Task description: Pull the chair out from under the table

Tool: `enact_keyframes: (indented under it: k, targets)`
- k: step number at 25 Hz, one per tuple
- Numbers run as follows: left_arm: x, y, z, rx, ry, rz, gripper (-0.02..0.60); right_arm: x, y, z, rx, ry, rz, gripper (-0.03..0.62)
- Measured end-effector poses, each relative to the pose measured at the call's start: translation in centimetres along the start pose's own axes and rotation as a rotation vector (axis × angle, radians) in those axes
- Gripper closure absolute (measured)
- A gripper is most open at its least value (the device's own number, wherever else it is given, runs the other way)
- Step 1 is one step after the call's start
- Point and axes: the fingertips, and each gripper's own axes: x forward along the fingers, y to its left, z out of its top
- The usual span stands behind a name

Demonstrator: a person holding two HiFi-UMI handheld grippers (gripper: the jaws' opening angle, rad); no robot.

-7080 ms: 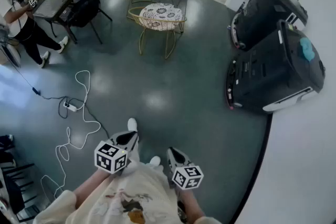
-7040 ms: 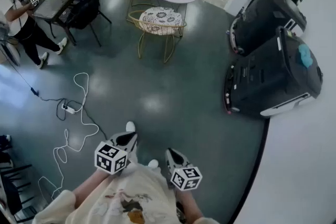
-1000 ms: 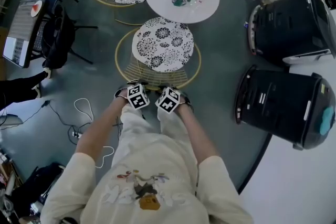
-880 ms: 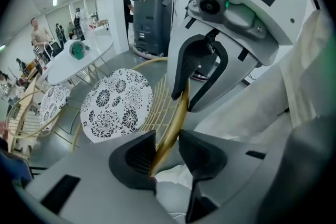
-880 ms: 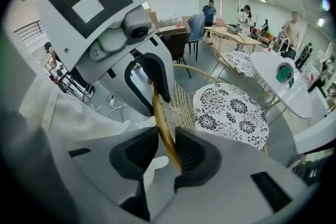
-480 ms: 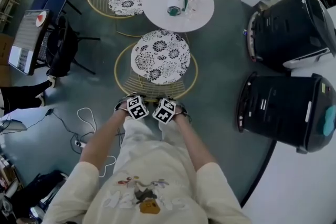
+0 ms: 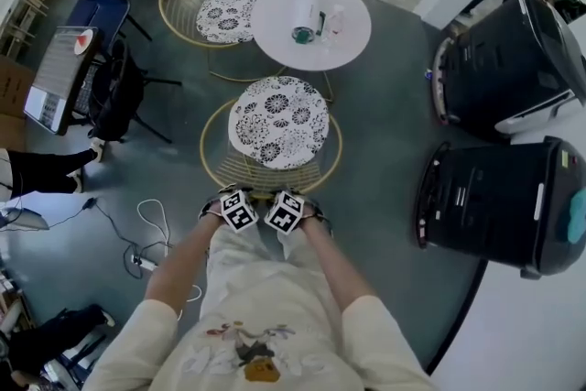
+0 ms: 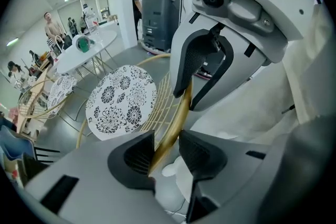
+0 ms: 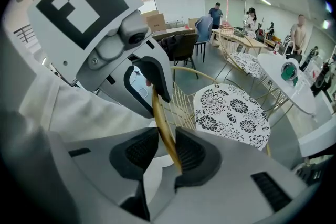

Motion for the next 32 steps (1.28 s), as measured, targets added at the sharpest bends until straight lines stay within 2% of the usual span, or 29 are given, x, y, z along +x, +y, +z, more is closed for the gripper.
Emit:
enact_keyframes:
  k: [7, 11, 26, 32]
  targets:
    - [-0.3, -2.1, -1.8, -0.02, 0.008, -0.011, 0.44, 0.6, 2.8, -0.6, 0.021, 0.006, 0.028, 0.494]
    - [-0.6, -3.1, -2.8, -0.003, -0.001, 0.005, 0.44, 0.8, 4.1, -0.7, 0.039, 0.002, 0.01, 0.494]
    - [-1.8, -11.7, -8.7, 0.039, 0.02, -0.035, 0.44, 2.0, 14.4, -5.2, 0.142, 0.104, 0.03, 0.493]
    - [-2.3, -14.6, -11.1, 0.058, 0.01, -0.059, 0.44, 2.7, 18.6, -5.9, 0.184, 0.096, 0.06, 0.493]
